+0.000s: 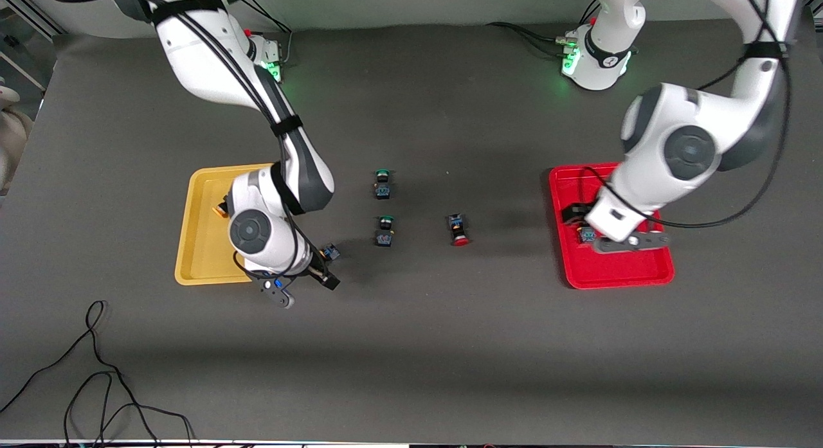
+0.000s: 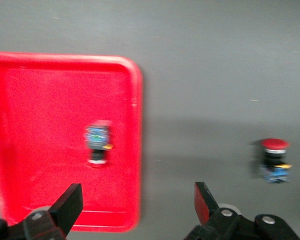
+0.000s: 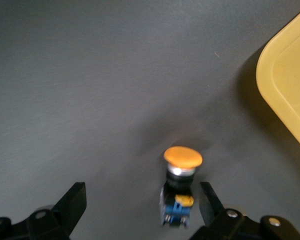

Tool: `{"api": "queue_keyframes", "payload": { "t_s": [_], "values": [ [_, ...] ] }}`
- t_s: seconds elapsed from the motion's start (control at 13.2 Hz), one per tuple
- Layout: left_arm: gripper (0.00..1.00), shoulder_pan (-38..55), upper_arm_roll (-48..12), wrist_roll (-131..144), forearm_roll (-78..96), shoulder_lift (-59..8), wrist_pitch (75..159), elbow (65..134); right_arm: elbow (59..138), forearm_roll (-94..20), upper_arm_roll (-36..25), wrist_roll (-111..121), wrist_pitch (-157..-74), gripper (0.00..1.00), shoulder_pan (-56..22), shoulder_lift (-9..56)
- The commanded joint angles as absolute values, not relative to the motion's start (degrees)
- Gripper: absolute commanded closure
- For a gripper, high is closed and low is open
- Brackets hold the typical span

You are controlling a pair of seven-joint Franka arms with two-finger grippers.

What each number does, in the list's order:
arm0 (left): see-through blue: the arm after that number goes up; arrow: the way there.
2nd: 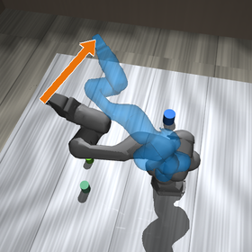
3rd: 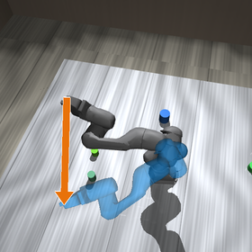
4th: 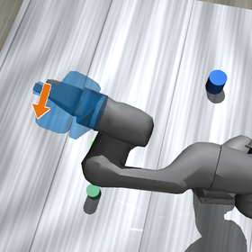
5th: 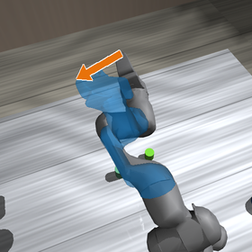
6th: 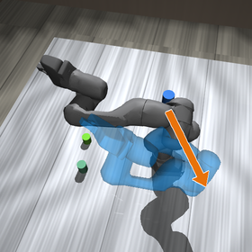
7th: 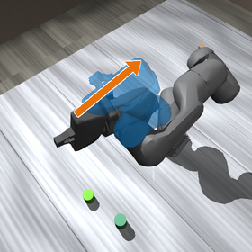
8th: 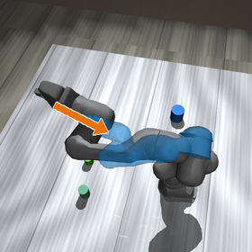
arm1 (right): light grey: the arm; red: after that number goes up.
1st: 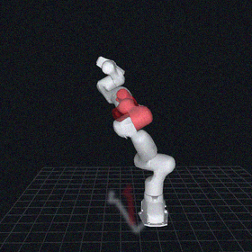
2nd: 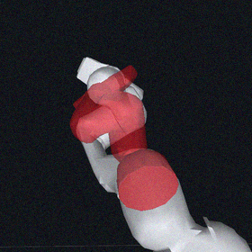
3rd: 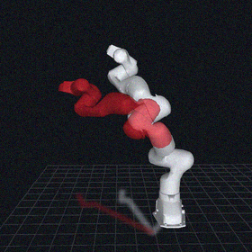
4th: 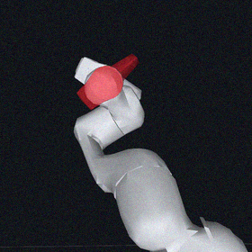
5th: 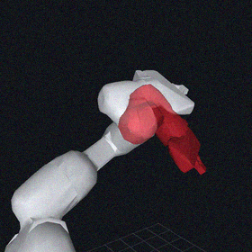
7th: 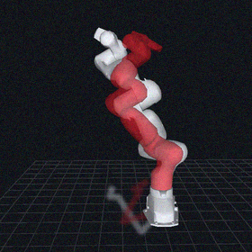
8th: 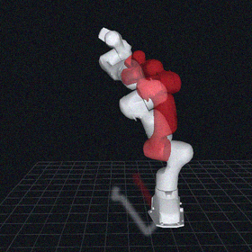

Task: Place red and yellow buttons in trays
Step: 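Reach the right gripper to the second orange button while the left gripper releases, then grasp the orange button with the right gripper while the left gripper grasps red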

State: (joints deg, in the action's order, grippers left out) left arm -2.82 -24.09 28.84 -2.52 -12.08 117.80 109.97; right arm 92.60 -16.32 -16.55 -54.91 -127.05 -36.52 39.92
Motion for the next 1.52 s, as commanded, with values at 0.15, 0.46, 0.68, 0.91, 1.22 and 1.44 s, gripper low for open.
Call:
{"api": "queue_keyframes", "payload": {
  "t_s": [0.15, 0.46, 0.68, 0.91, 1.22, 1.44],
  "values": [
    [0.01, 12.9, -23.8, 50.1, -5.5, -25.1, 120.8, 96.4, 96.0, -17.8, -16.0, -57.0, -126.4, 0.00, -37.0, 39.6],
    [0.01, 19.6, -23.6, 60.9, -12.3, -33.7, 129.0, 95.6, 101.1, -17.8, -14.3, -58.3, -126.3, 0.05, -37.2, 36.7],
    [0.01, 20.0, -23.5, 64.5, -18.4, -40.1, 134.0, 95.6, 105.3, -17.8, -13.9, -58.3, -126.2, 0.41, -38.1, 33.0],
    [0.02, 20.3, -22.2, 65.9, -19.9, -42.4, 134.7, 95.7, 106.1, -17.8, -14.0, -57.9, -126.1, 0.70, -38.1, 32.2],
    [0.91, 20.9, -22.2, 68.6, -19.9, -43.1, 134.6, 95.7, 105.7, -17.5, -14.0, -57.6, -128.4, 0.45, -37.7, 32.4],
    [1.00, 20.3, -22.3, 69.3, -19.7, -41.8, 133.3, 95.5, 105.7, -17.1, -14.0, -57.2, -129.5, 0.00, -37.7, 32.7]
  ]
}}
